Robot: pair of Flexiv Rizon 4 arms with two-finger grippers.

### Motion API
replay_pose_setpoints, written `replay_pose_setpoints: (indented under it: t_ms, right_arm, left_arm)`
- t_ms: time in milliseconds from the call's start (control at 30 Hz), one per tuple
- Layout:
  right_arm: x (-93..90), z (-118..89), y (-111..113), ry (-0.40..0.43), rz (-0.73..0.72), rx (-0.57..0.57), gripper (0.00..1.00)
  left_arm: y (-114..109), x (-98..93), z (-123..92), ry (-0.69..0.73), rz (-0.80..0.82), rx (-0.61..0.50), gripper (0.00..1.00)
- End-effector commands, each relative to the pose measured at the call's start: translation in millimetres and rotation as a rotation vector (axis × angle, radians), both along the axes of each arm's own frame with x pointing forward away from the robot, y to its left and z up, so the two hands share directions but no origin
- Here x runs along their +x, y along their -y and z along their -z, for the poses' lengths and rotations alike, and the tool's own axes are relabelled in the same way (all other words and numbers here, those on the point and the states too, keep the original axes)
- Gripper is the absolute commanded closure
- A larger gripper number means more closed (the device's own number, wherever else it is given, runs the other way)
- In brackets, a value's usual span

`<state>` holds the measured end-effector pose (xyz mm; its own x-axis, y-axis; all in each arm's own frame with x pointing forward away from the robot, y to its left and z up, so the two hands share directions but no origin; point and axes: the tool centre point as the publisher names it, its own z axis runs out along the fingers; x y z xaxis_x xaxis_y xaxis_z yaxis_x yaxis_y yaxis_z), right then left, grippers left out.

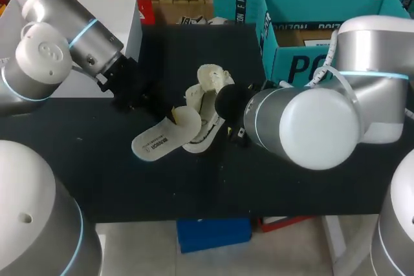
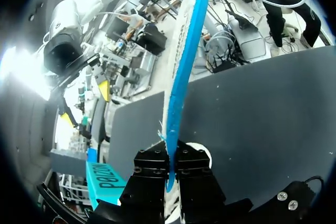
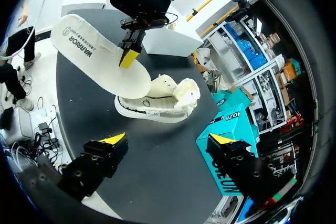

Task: Take the shoe out of the shoebox, open the shoe tongue, remove and reinsert the insole, then place the shoe into the shoebox

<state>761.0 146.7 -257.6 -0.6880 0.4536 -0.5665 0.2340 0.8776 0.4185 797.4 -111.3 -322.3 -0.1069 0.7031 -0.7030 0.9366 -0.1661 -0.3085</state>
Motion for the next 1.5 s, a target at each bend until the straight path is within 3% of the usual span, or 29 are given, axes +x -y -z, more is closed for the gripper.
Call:
replay_pose_setpoints:
  t_ms: [33, 500, 1500]
  right_arm:
    - [-0.4, 0.6, 0.6, 0.0, -0.001, 0.002, 0.0]
    - [-0.4, 0.6, 0.6, 0.0, -0.001, 0.002, 0.0]
    - [-0.4, 0.6, 0.6, 0.0, -0.001, 0.002, 0.0]
  left_arm:
    - [3.8, 8.9, 3.3, -0.012, 0.009, 0.028, 1.0]
    - [11.0, 34.1, 18.8, 0.016, -0.012, 0.075, 1.0]
    - [37.3, 64.4, 36.8, 0.042, -0.033, 0.113, 1.0]
